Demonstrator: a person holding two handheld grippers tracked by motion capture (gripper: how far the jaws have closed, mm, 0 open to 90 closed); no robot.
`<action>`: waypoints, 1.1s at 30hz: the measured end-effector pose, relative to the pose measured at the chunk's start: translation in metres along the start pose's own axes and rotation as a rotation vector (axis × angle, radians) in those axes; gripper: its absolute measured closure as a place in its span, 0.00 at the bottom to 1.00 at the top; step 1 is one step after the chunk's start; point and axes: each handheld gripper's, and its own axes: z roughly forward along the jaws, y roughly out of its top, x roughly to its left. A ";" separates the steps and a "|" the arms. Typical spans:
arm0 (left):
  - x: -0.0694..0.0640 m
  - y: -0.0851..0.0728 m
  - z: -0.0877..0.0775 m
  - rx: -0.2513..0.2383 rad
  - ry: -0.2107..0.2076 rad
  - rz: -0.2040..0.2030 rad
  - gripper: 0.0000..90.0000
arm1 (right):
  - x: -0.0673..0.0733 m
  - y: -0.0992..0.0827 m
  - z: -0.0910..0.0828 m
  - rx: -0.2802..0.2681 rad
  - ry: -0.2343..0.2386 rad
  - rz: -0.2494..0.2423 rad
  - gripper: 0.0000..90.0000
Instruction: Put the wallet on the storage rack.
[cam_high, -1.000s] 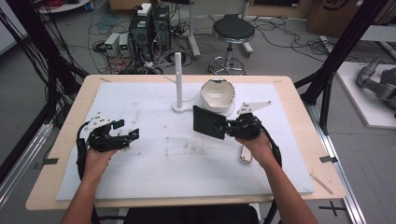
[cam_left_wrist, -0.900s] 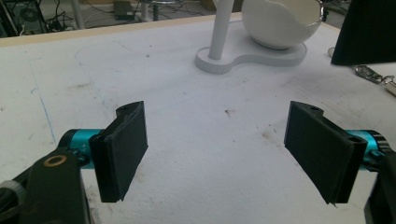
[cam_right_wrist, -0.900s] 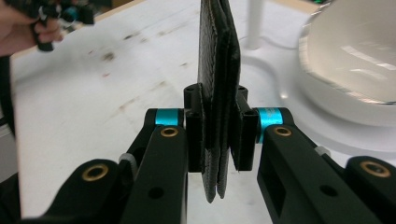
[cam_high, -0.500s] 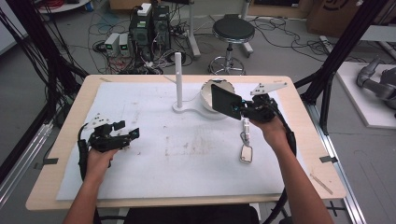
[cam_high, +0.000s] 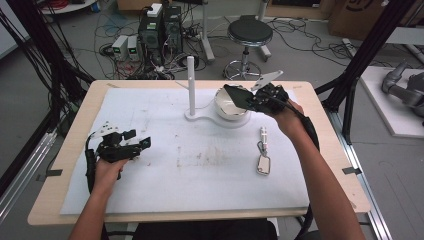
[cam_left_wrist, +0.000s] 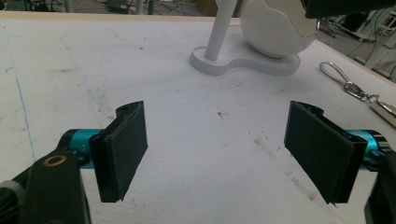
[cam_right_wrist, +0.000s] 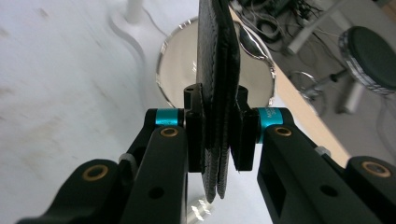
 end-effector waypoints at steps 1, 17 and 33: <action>0.000 0.000 0.000 0.000 0.000 -0.002 0.24 | 0.000 0.003 0.003 0.020 -0.003 -0.018 0.88; 0.002 -0.001 0.001 -0.008 -0.001 -0.006 0.24 | -0.004 0.021 0.037 0.143 -0.024 -0.096 0.88; 0.002 -0.002 0.003 -0.007 -0.002 -0.008 0.24 | 0.000 0.041 0.060 0.261 -0.029 -0.162 0.88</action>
